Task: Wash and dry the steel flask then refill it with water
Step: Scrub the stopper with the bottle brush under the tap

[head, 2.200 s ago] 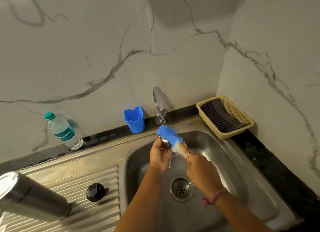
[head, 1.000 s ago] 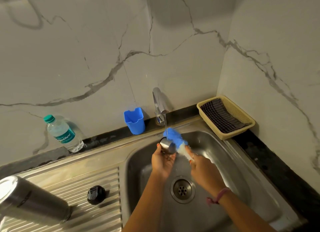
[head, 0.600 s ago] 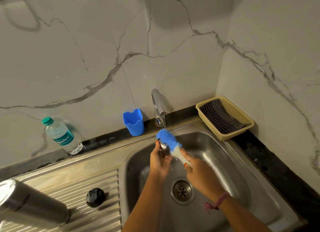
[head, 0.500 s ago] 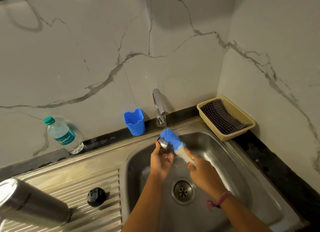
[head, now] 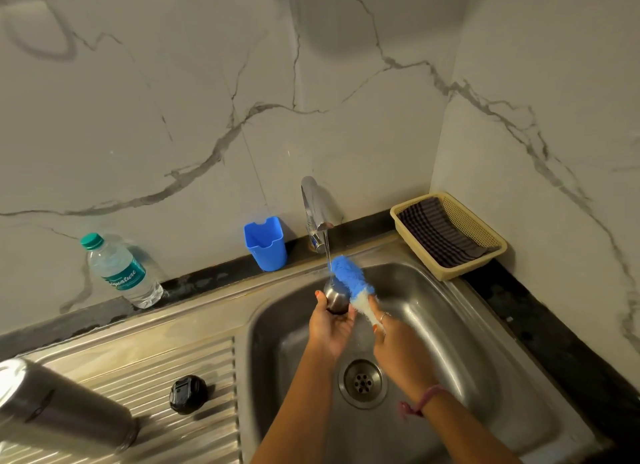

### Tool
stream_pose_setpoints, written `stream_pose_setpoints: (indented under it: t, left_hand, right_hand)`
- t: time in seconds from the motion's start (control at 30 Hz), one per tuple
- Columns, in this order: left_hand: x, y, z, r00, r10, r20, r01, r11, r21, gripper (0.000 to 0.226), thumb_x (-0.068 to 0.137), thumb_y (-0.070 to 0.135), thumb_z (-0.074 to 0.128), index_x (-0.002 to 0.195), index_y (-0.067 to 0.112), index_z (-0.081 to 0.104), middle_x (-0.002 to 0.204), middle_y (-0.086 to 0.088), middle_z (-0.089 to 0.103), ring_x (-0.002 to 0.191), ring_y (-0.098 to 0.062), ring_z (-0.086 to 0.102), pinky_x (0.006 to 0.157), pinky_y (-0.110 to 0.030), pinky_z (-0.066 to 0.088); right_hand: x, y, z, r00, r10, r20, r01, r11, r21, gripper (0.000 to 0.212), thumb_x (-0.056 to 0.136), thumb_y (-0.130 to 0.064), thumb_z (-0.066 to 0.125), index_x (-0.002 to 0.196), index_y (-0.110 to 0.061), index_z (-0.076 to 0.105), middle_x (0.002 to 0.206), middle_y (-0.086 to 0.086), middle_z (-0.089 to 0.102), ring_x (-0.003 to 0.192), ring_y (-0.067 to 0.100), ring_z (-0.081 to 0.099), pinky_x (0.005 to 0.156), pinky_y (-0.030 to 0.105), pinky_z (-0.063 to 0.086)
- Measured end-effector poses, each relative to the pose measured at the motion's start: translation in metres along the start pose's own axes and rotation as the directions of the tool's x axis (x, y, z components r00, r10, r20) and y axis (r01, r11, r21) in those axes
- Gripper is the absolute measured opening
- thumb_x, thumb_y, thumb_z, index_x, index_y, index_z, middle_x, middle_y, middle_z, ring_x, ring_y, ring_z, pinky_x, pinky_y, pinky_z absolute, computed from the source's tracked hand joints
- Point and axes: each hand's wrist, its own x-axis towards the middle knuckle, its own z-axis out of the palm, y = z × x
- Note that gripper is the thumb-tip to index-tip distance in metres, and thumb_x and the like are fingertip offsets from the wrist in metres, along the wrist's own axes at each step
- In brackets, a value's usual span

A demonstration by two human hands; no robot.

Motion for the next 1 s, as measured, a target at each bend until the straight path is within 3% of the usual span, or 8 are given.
stream_pose_setpoints:
  t: [0.1,0.2,0.3,0.37,0.53,0.67,0.8,1.0]
  left_hand:
    - [0.006,0.007,-0.004,1.000,-0.010,0.005,0.010,1.000,-0.012,0.049,0.103,0.042,0.047,0.123,-0.001,0.059,0.100,-0.022,0.072,0.097,-0.032,0.067,0.081,-0.046,0.059]
    - [0.014,0.014,-0.008,1.000,-0.007,-0.031,0.007,1.000,0.006,0.049,0.102,0.039,0.049,0.132,0.000,0.055,0.105,-0.019,0.067,0.094,-0.030,0.066,0.074,-0.044,0.058]
    - [0.009,0.012,-0.006,0.999,-0.020,-0.044,0.018,0.999,-0.044,0.054,0.101,0.046,0.048,0.127,-0.001,0.055,0.129,-0.026,0.059,0.114,-0.033,0.062,0.079,-0.040,0.059]
    - [0.005,0.008,-0.005,0.999,-0.028,-0.028,0.026,0.999,-0.046,0.056,0.100,0.047,0.049,0.130,-0.001,0.054,0.135,-0.028,0.055,0.107,-0.032,0.063,0.076,-0.035,0.058]
    - [0.004,0.006,0.000,0.999,-0.034,0.022,0.035,0.999,-0.029,0.053,0.102,0.043,0.048,0.127,-0.002,0.055,0.126,-0.025,0.062,0.110,-0.035,0.063,0.087,-0.048,0.058]
    - [0.004,0.014,0.000,1.000,-0.030,0.002,0.030,0.999,-0.020,0.048,0.103,0.038,0.047,0.126,-0.003,0.056,0.119,-0.023,0.064,0.102,-0.034,0.064,0.083,-0.049,0.057]
    - [-0.001,0.018,0.006,0.999,-0.044,-0.003,0.044,0.992,-0.119,0.055,0.101,0.045,0.049,0.128,-0.003,0.053,0.133,-0.029,0.056,0.122,-0.035,0.059,0.072,-0.045,0.058]
    - [-0.003,0.013,0.011,0.995,-0.077,0.069,0.085,0.989,-0.121,0.059,0.098,0.043,0.055,0.138,0.000,0.048,0.134,-0.031,0.055,0.117,-0.038,0.061,0.076,-0.046,0.061]
  right_hand:
    - [-0.014,0.006,0.010,0.995,-0.096,0.013,0.097,0.990,-0.107,0.068,0.098,-0.019,0.038,0.147,-0.049,0.002,0.101,-0.007,0.051,0.072,0.006,0.055,0.059,0.015,0.040]
    - [-0.032,0.015,0.021,0.990,-0.134,0.039,0.139,0.978,-0.153,0.073,0.096,-0.018,0.038,0.143,-0.053,-0.005,0.107,-0.007,0.050,0.081,0.015,0.061,0.071,0.026,0.046]
    - [-0.019,0.023,0.015,0.997,-0.073,-0.024,0.070,0.991,-0.111,0.069,0.097,-0.018,0.040,0.148,-0.047,0.004,0.096,-0.009,0.046,0.070,0.009,0.051,0.059,0.017,0.038]
    - [-0.002,0.024,0.009,0.997,-0.056,-0.049,0.052,0.995,-0.083,0.064,0.098,-0.018,0.041,0.150,-0.042,0.012,0.094,-0.008,0.046,0.068,0.007,0.047,0.055,0.015,0.035]
    - [-0.003,0.013,0.006,0.979,-0.204,-0.014,0.196,0.953,-0.230,0.070,0.096,-0.017,0.043,0.149,-0.044,0.005,0.109,-0.007,0.054,0.063,0.005,0.048,0.054,0.013,0.032]
    - [-0.027,0.033,0.019,0.972,-0.236,-0.019,0.220,0.929,-0.299,0.092,0.074,-0.009,0.066,0.146,-0.045,0.021,0.088,-0.010,0.059,0.051,0.009,0.056,0.046,0.020,0.039]
    - [-0.021,0.049,0.012,0.982,-0.180,-0.066,0.163,0.966,-0.201,0.078,0.089,-0.014,0.053,0.145,-0.051,0.012,0.095,-0.009,0.058,0.056,0.012,0.056,0.047,0.021,0.035]
    - [0.020,0.030,0.002,0.989,-0.120,-0.085,0.109,0.986,-0.127,0.064,0.098,-0.019,0.041,0.148,-0.044,0.010,0.098,-0.004,0.055,0.072,0.010,0.054,0.060,0.022,0.044]
